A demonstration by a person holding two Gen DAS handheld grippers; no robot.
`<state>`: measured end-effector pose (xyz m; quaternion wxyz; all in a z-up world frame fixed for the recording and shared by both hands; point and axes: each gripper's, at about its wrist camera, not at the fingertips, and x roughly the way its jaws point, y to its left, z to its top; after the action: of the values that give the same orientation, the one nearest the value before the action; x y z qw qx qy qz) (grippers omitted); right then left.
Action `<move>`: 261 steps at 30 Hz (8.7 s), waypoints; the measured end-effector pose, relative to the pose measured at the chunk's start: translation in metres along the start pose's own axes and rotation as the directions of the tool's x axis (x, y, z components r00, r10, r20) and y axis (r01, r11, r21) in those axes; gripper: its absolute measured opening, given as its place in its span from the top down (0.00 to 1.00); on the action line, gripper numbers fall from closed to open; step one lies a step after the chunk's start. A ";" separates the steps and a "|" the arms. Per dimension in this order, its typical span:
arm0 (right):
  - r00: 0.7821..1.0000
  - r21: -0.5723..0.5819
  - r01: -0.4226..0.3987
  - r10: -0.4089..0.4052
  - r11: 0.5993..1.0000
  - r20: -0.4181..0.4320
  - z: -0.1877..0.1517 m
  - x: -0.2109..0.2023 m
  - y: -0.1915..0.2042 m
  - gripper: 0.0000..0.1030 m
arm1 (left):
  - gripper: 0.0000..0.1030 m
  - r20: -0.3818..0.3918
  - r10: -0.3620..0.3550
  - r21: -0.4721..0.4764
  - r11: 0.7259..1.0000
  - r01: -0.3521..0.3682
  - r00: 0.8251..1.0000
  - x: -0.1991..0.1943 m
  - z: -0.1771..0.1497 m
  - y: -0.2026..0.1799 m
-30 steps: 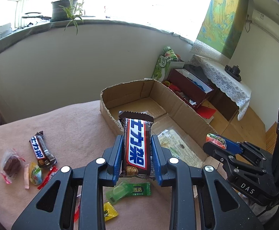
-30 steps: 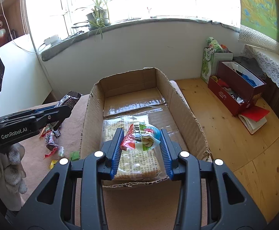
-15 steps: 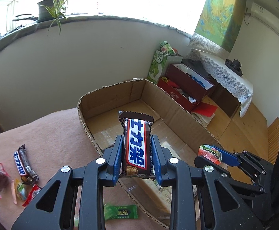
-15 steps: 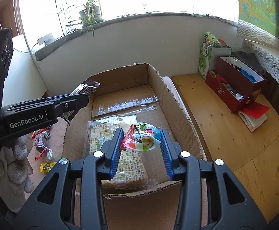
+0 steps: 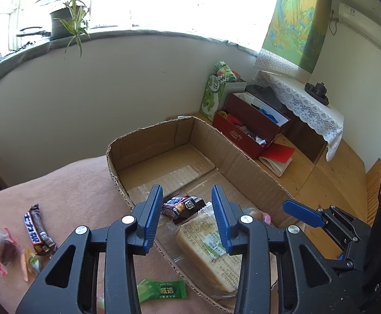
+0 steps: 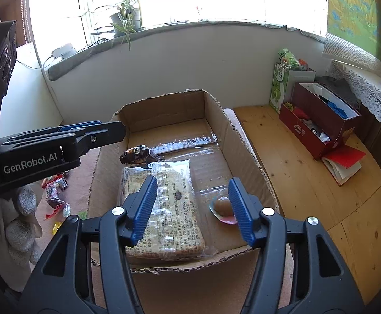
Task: Organize snacks
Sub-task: 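Open both grippers to drop the snacks into the box, then grasp the pink candy with the left gripper while the right grasps the chocolate pastry bag, then carry the pink candy and pastry bag with both grippers over the box, then open both grippers to drop the snacks into the box and withdraw, then grasp the clear bag of brown candy with the left gripper while the right grasps the yellow-green packet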
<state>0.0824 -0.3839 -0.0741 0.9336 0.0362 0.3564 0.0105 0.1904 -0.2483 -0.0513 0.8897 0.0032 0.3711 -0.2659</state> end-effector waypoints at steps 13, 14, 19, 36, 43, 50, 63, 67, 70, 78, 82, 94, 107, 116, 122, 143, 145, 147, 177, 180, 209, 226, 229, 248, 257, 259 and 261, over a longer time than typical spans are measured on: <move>1.000 -0.012 -0.014 0.014 1.000 0.019 -0.004 -0.021 0.015 0.43 | 0.64 0.042 0.019 -0.029 0.999 -0.018 0.999 -0.039 -0.013 0.022; 1.000 -0.013 -0.017 0.017 1.000 0.021 -0.005 -0.024 0.017 0.43 | 0.64 0.045 0.021 -0.034 0.999 -0.019 0.999 -0.044 -0.015 0.026; 0.999 -0.031 -0.043 0.044 0.999 0.031 -0.006 -0.036 0.031 0.43 | 0.64 0.065 0.045 -0.067 0.997 -0.041 0.997 -0.070 -0.026 0.050; 0.981 -0.167 -0.195 0.195 0.966 -0.018 -0.021 -0.043 0.116 0.42 | 0.64 0.020 0.160 -0.224 0.963 -0.152 0.987 -0.119 -0.100 0.134; 0.967 -0.217 -0.252 0.240 0.943 -0.082 -0.028 -0.022 0.152 0.42 | 0.64 -0.036 0.195 -0.245 0.949 -0.198 0.980 -0.110 -0.117 0.160; 0.956 -0.248 -0.285 0.257 0.926 -0.140 -0.029 0.005 0.181 0.42 | 0.65 -0.087 0.173 -0.251 0.949 -0.190 0.981 -0.085 -0.114 0.179; 0.944 -0.263 -0.306 0.255 0.915 -0.210 -0.024 0.051 0.206 0.42 | 0.71 -0.136 0.147 -0.286 0.941 -0.181 0.980 -0.050 -0.104 0.202; 0.940 -0.264 -0.310 0.253 0.914 -0.228 -0.024 0.065 0.211 0.42 | 0.71 -0.156 0.173 -0.258 0.943 -0.209 0.972 -0.040 -0.103 0.202; 0.939 -0.271 -0.309 0.247 0.912 -0.240 -0.024 0.073 0.213 0.43 | 0.72 -0.165 0.209 -0.221 0.945 -0.242 0.964 -0.032 -0.102 0.201; 0.932 -0.301 -0.320 0.241 0.898 -0.271 -0.028 0.089 0.226 0.45 | 0.77 -0.156 0.258 -0.135 0.951 -0.280 0.953 -0.029 -0.104 0.190; 0.927 -0.302 -0.322 0.233 0.898 -0.295 -0.032 0.099 0.228 0.58 | 0.82 -0.152 0.268 -0.116 0.951 -0.286 0.951 -0.028 -0.104 0.188; 0.931 -0.286 -0.321 0.245 0.903 -0.272 -0.035 0.090 0.223 0.66 | 0.83 -0.137 0.272 -0.124 0.949 -0.289 0.952 -0.033 -0.106 0.188; 0.933 -0.246 -0.337 0.287 0.909 -0.218 -0.024 0.068 0.217 0.66 | 0.83 -0.080 0.249 -0.162 0.952 -0.259 0.965 -0.069 -0.109 0.185; 0.943 -0.223 -0.325 0.298 0.919 -0.150 -0.008 0.037 0.192 0.66 | 0.83 -0.021 0.210 -0.161 0.964 -0.210 0.978 -0.084 -0.092 0.171; 0.955 -0.203 -0.294 0.280 0.934 -0.096 0.009 0.021 0.161 0.66 | 0.83 0.008 0.188 -0.139 0.973 -0.185 0.982 -0.066 -0.068 0.147; 0.991 -0.085 -0.133 0.133 0.987 -0.013 0.056 0.024 0.049 0.66 | 0.83 0.037 0.074 -0.079 0.994 -0.070 0.997 -0.013 -0.008 0.091; 0.993 -0.072 -0.117 0.116 0.991 -0.015 0.059 0.029 0.038 0.66 | 0.83 0.031 0.066 -0.071 0.995 -0.063 0.997 -0.006 -0.005 0.085; 0.995 -0.067 -0.100 0.099 0.993 -0.018 0.062 0.033 0.028 0.66 | 0.83 0.025 0.059 -0.065 0.996 -0.058 0.998 0.001 -0.002 0.079; 0.998 -0.048 -0.040 0.038 0.998 -0.052 0.062 0.061 -0.005 0.54 | 0.69 -0.025 0.024 -0.008 1.000 -0.024 0.999 0.033 0.016 0.050; 0.999 -0.049 -0.027 0.025 0.998 -0.035 0.062 0.056 -0.005 0.35 | 0.69 -0.023 0.029 -0.009 1.000 -0.029 0.999 0.032 0.015 0.049; 0.993 -0.113 -0.115 0.117 0.987 0.009 0.047 -0.004 0.061 0.33 | 0.67 0.069 0.126 -0.136 0.984 -0.116 0.990 -0.065 -0.017 0.120; 0.956 -0.313 -0.295 0.282 0.903 -0.085 0.015 0.008 0.191 0.33 | 0.53 0.039 0.253 -0.297 0.927 -0.230 0.967 -0.108 -0.069 0.222; 0.943 -0.322 -0.334 0.311 0.886 -0.120 0.010 0.020 0.209 0.33 | 0.53 0.019 0.255 -0.303 0.923 -0.238 0.967 -0.105 -0.076 0.232; 0.892 -0.318 -0.418 0.318 0.851 -0.321 -0.015 0.105 0.263 0.47 | 0.46 -0.073 0.180 -0.261 0.946 -0.193 0.981 -0.060 -0.090 0.248; 0.881 -0.316 -0.428 0.313 0.847 -0.355 -0.013 0.127 0.275 0.56 | 0.40 -0.096 0.179 -0.238 0.951 -0.197 0.979 -0.042 -0.090 0.253; 0.881 -0.319 -0.425 0.308 0.847 -0.359 -0.013 0.131 0.278 0.56 | 0.40 -0.096 0.168 -0.252 0.949 -0.188 0.981 -0.040 -0.092 0.256; 0.879 -0.316 -0.427 0.307 0.847 -0.364 -0.011 0.139 0.281 0.56 | 0.40 -0.095 0.160 -0.258 0.949 -0.180 0.982 -0.040 -0.093 0.257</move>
<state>0.1801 -0.0964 -0.1533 0.8370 -0.0825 0.4707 0.2664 0.2276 0.0099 -0.1413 0.8877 -0.0741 0.4337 -0.1359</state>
